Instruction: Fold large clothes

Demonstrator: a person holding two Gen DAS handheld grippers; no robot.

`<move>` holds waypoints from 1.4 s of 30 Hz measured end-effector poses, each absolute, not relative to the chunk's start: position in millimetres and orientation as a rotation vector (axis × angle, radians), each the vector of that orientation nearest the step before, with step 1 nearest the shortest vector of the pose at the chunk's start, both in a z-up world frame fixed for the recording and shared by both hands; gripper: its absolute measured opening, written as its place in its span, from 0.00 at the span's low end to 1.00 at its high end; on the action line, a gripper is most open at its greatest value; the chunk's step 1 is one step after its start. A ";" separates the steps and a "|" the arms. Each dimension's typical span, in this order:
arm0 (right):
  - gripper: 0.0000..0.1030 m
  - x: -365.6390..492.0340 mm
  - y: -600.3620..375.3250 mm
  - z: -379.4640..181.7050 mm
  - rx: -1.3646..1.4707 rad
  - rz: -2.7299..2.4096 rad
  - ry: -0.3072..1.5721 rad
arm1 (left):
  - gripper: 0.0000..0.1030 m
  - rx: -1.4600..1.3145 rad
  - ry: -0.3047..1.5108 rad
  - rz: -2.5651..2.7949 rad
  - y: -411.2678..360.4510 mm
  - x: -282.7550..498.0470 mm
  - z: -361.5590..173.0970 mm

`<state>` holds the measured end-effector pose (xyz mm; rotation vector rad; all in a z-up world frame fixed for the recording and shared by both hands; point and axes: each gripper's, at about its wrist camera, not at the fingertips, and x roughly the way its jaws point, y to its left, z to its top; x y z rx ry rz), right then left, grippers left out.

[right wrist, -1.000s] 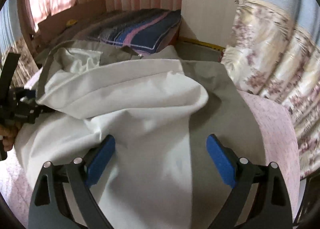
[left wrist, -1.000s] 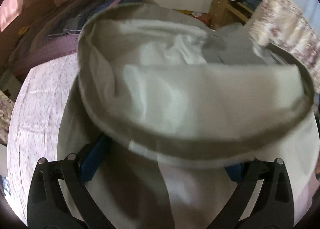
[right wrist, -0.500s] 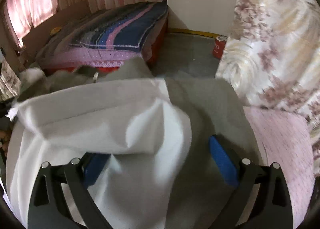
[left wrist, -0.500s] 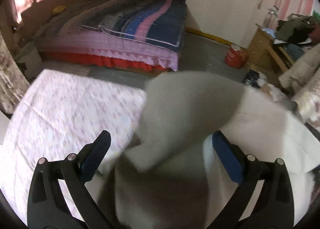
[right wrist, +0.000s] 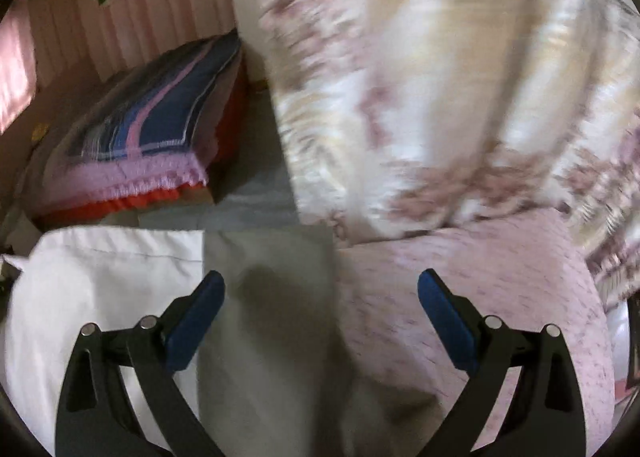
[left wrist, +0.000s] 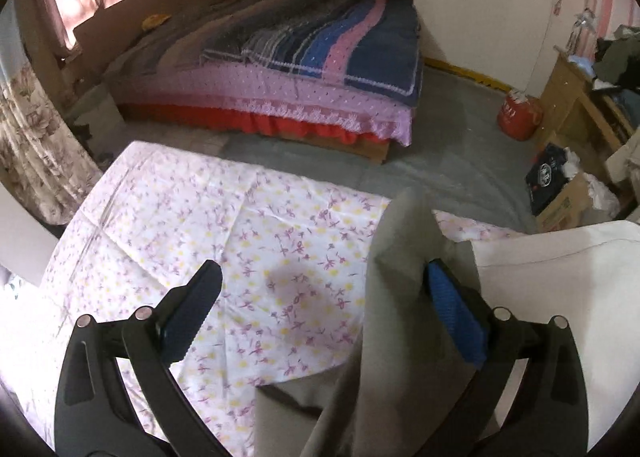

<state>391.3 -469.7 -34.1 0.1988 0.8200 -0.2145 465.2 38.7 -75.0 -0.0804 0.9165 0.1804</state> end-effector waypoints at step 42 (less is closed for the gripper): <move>0.96 105.8 -495.8 -21.1 0.209 0.010 0.713 | 0.97 -0.081 0.700 -0.206 -0.3 148.7 -39.2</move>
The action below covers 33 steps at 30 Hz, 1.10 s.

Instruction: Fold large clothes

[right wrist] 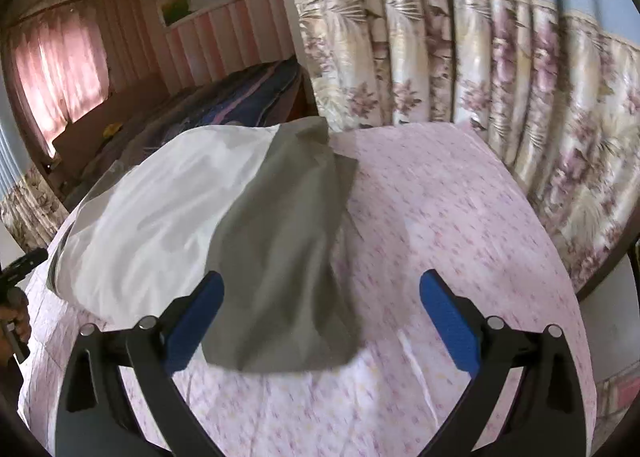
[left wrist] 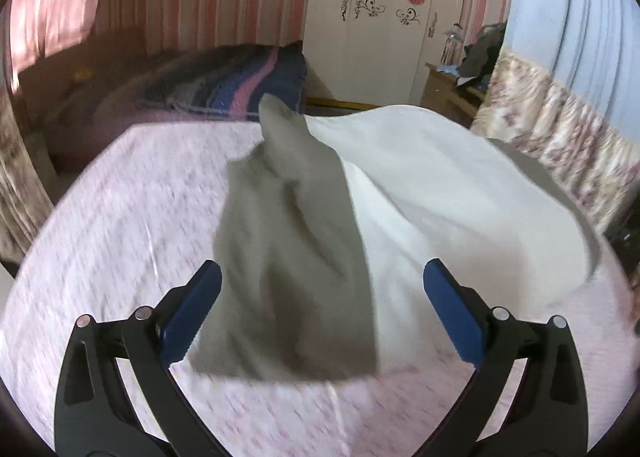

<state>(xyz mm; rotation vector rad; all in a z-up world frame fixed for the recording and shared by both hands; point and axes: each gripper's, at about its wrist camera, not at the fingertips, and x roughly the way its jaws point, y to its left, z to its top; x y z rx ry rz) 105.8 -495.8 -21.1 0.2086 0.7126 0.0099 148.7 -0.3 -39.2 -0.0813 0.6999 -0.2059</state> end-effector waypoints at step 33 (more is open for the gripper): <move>0.73 227.7 -444.2 -76.3 0.167 0.115 0.886 | 0.97 -0.026 0.812 -0.355 -137.4 244.3 -38.7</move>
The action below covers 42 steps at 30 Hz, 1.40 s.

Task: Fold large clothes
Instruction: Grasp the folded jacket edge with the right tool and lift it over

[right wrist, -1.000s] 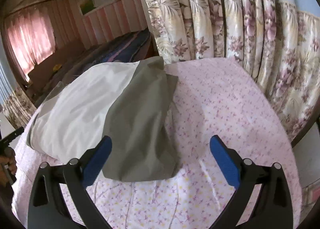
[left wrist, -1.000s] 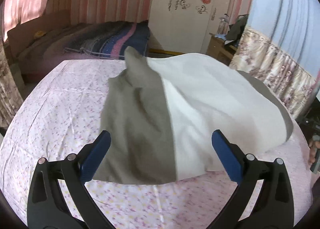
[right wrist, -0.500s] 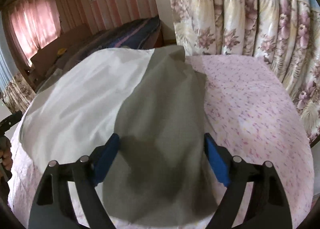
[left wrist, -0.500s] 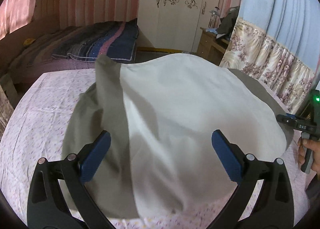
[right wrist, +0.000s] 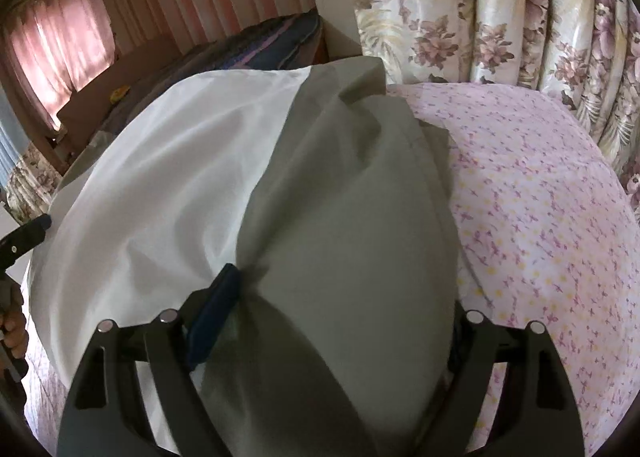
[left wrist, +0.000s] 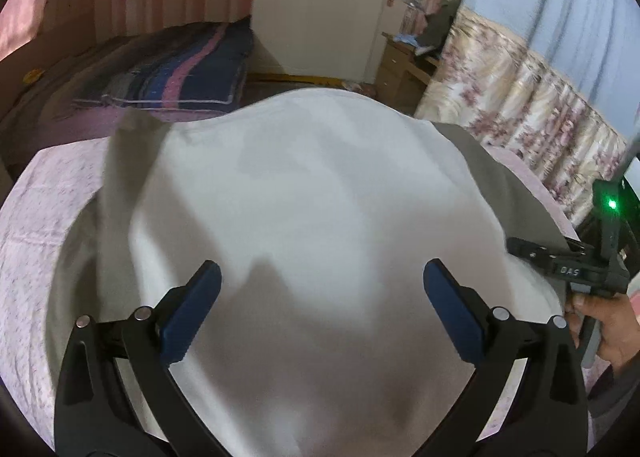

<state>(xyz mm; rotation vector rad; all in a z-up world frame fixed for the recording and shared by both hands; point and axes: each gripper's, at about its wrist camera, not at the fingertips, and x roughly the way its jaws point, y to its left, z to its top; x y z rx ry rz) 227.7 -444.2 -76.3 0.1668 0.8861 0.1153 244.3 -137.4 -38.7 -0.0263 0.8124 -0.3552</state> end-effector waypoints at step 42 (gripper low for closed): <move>0.17 244.1 -294.3 -4.3 0.687 0.608 0.706 | 0.97 -0.076 0.773 -0.210 -65.8 214.8 -34.9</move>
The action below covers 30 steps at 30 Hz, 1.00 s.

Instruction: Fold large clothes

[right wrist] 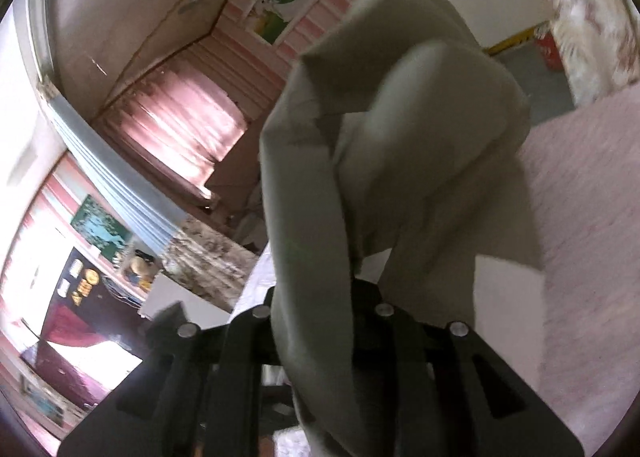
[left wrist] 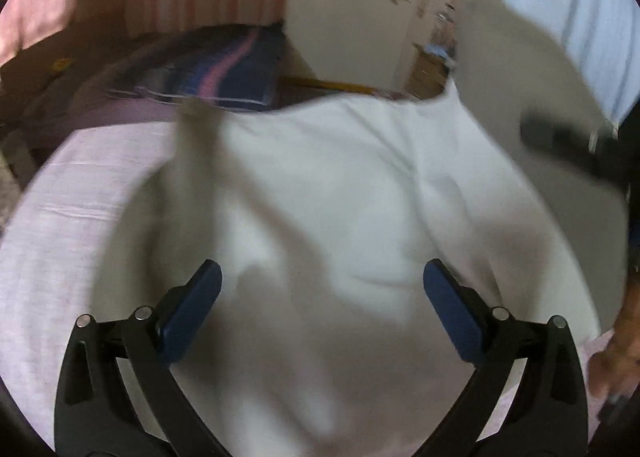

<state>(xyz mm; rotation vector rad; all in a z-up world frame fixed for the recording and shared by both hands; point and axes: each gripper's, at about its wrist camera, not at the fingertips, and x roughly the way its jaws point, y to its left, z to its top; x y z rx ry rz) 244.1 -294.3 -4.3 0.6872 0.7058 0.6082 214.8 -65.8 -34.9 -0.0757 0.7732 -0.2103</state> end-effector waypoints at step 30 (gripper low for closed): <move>0.92 166.4 -257.3 131.8 0.240 0.293 0.473 | 0.97 -0.094 0.667 -0.063 25.5 144.7 29.5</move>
